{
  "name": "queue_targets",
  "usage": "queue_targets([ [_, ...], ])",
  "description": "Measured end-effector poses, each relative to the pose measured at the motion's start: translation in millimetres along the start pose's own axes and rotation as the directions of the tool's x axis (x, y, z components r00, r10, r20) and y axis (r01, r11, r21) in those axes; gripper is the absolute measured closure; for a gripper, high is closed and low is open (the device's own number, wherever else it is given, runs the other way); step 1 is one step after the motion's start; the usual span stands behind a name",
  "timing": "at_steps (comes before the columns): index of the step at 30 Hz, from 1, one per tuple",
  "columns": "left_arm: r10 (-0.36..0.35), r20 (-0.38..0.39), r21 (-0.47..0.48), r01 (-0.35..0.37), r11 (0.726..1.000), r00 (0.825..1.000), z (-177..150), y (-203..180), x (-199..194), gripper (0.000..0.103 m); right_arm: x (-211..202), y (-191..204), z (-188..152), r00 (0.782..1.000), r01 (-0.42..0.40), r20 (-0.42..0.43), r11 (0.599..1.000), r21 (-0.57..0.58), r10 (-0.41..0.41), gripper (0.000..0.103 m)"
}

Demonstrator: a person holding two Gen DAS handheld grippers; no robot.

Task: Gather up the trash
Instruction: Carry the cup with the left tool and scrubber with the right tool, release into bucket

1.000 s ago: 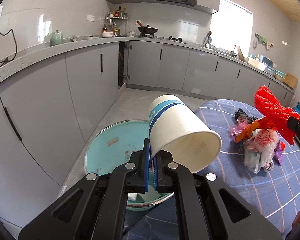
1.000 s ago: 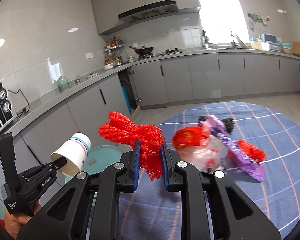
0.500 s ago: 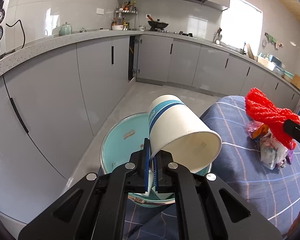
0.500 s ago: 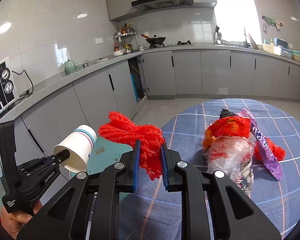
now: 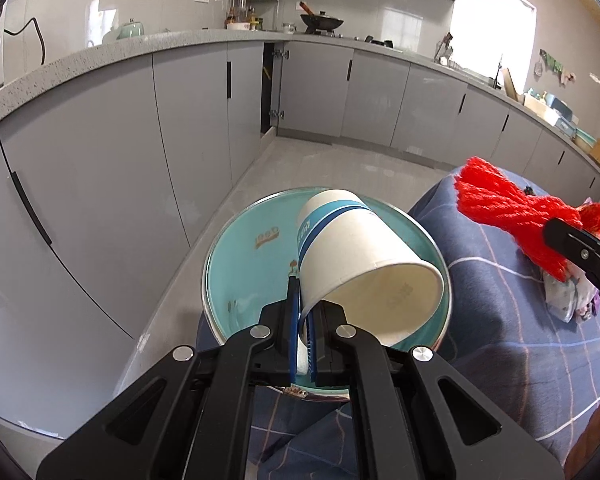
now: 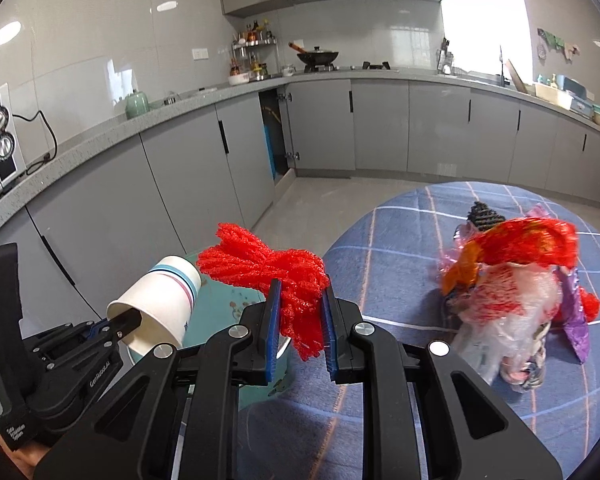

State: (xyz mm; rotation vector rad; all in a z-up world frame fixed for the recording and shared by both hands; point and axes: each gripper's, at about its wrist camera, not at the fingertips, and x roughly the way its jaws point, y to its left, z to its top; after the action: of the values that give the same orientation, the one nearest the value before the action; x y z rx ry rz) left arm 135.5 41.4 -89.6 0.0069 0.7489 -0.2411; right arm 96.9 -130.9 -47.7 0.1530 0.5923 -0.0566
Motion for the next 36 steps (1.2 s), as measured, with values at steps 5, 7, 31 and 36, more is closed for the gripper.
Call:
queue_targets([
  [5,0.007,-0.019,-0.005,-0.007,1.000,1.000,-3,4,7,0.099,14,5,-6,0.999,-0.004,-0.035,1.000,-0.003,0.004,0.084],
  [7,0.009,-0.026,-0.010,-0.009,1.000,1.000,-3,6,10,0.099,18,7,-7,0.999,-0.004,-0.044,1.000,-0.009,0.003,0.084],
  [31,0.020,-0.065,-0.028,-0.022,0.999,0.998,-6,12,30,0.099,43,17,-11,0.994,-0.015,-0.104,1.000,-0.025,0.013,0.084],
  [36,0.024,-0.074,-0.033,-0.026,0.999,0.997,-7,14,34,0.099,52,20,-11,0.993,-0.010,-0.122,0.999,-0.031,0.006,0.083],
])
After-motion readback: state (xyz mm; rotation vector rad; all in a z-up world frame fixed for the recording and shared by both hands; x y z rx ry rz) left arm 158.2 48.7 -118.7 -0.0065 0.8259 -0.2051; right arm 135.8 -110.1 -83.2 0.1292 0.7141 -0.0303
